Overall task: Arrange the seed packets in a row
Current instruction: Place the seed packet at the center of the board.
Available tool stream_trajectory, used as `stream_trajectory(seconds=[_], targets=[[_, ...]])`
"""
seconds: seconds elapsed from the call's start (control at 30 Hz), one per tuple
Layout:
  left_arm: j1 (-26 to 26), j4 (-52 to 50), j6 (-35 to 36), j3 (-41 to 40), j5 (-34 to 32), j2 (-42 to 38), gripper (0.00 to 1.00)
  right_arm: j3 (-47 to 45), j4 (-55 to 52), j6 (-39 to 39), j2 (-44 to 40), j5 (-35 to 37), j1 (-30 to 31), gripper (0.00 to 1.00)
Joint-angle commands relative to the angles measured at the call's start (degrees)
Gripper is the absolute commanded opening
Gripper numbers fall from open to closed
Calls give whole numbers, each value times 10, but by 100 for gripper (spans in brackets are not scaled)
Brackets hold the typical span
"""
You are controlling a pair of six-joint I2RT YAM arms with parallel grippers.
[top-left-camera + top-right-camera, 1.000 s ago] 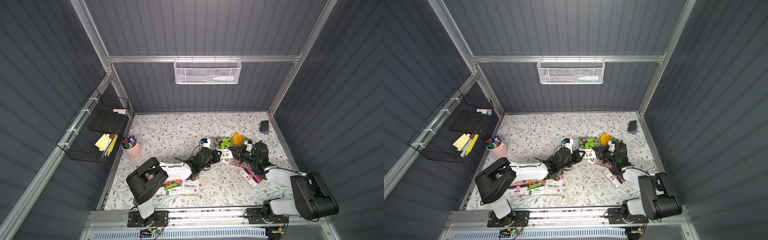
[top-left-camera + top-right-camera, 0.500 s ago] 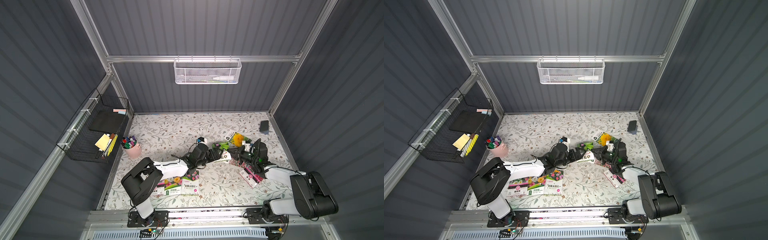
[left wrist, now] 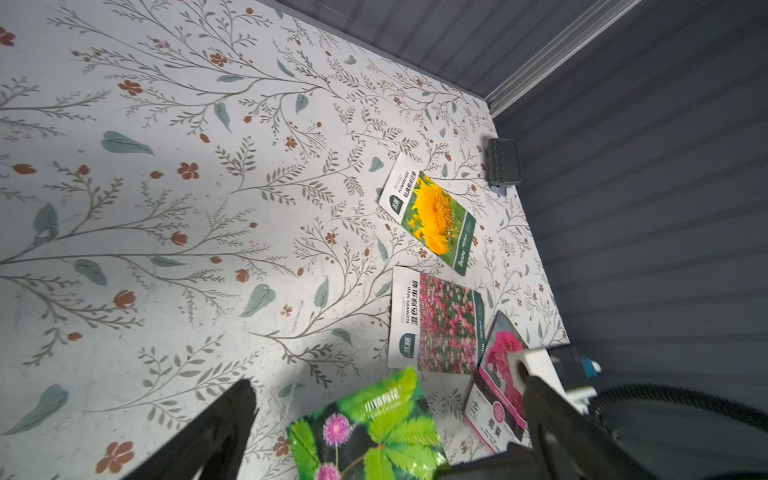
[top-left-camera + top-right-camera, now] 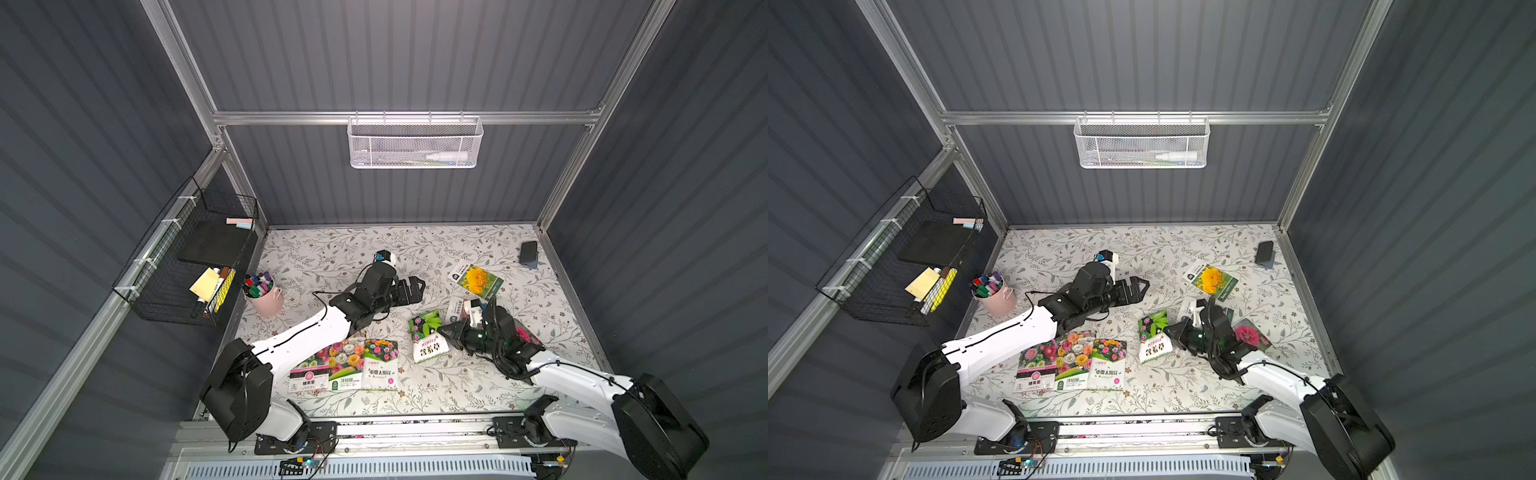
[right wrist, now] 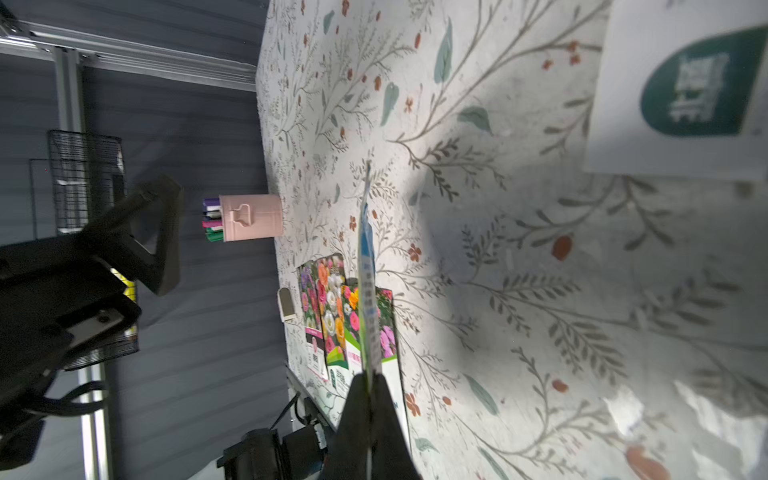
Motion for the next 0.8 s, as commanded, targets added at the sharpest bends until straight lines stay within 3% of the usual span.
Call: stream_trajectory(seconds=[0.0, 0.27, 0.47, 0.77], targets=[[4, -37, 27, -12, -23, -15, 99, -12, -74, 13, -35, 146, 59, 0], [5, -25, 23, -24, -28, -17, 99, -24, -113, 69, -46, 261, 159, 0], [5, -24, 22, -31, -30, -25, 99, -1, -82, 91, 40, 281, 207, 0], [6, -30, 28, -44, -36, -43, 99, 27, -76, 95, 97, 290, 231, 0]])
